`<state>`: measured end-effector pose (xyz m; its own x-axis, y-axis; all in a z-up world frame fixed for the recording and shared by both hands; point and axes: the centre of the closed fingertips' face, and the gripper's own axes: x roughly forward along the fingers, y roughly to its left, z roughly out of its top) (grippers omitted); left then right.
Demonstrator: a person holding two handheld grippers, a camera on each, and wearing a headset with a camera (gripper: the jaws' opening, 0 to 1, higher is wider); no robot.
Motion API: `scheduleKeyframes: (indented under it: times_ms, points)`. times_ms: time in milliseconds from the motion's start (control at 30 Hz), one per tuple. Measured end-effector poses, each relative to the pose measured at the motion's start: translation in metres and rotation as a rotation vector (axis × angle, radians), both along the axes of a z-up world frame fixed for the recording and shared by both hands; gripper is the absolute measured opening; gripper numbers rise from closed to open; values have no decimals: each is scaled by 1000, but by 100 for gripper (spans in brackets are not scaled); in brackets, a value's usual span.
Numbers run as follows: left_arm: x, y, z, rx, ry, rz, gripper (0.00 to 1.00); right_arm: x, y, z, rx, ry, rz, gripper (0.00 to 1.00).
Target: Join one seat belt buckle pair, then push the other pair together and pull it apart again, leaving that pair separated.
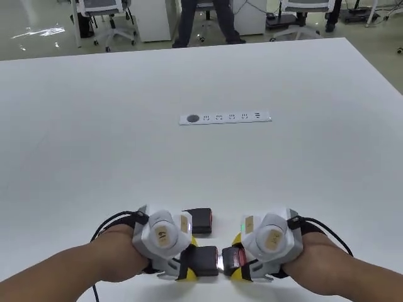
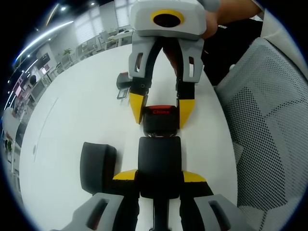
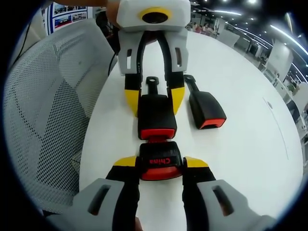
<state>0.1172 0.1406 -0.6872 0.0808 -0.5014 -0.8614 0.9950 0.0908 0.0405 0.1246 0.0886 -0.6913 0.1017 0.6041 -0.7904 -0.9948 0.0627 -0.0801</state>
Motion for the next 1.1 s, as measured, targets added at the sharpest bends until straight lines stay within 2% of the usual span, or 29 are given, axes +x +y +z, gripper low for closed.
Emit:
scheduleKeyframes:
  times_ms: [867,1100]
  points:
    - [2,2,-2,15,8,5,32,-1,-1,2,-13,3,-19,34]
    - [2,3,-2,21,1,15,33,-1,0,1,-10,6,-27,35]
